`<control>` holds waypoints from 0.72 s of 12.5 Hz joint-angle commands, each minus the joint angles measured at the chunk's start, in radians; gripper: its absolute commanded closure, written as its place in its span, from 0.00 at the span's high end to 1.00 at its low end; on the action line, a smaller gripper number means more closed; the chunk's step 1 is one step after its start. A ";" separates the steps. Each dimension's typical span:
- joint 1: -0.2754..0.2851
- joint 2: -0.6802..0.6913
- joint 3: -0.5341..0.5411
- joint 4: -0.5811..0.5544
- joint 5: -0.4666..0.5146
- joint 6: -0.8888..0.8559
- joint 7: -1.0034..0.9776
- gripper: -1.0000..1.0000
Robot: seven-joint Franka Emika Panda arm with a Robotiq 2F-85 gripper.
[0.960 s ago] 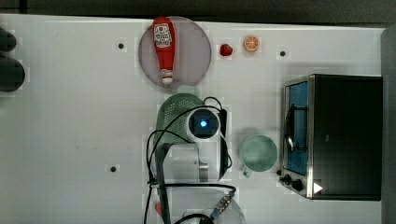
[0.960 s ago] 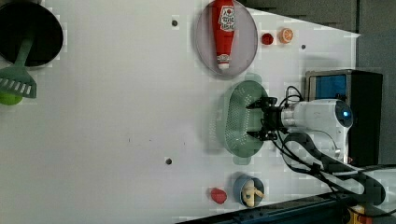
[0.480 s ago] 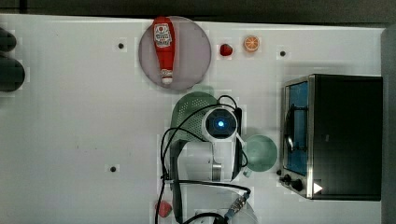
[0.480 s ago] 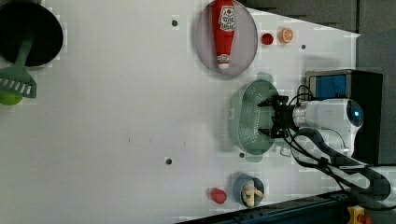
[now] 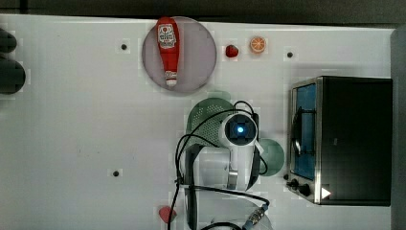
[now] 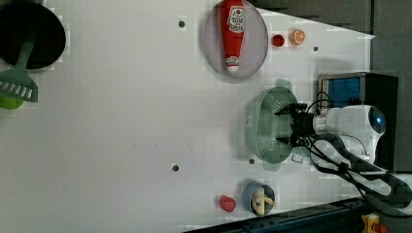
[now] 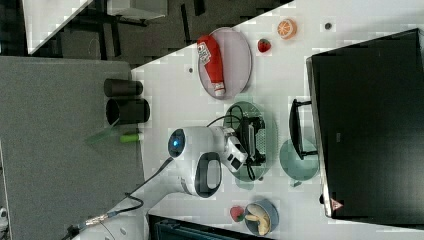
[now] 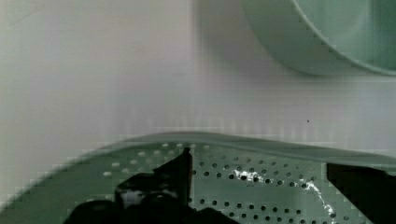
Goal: Drag strainer left to right.
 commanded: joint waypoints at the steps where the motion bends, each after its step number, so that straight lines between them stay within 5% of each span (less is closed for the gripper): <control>1: 0.003 -0.063 0.026 0.016 -0.002 -0.023 -0.190 1.00; 5: 0.003 -0.257 0.068 0.056 0.000 -0.219 -0.474 1.00; 9: 0.005 -0.462 0.073 0.211 0.027 -0.634 -0.598 1.00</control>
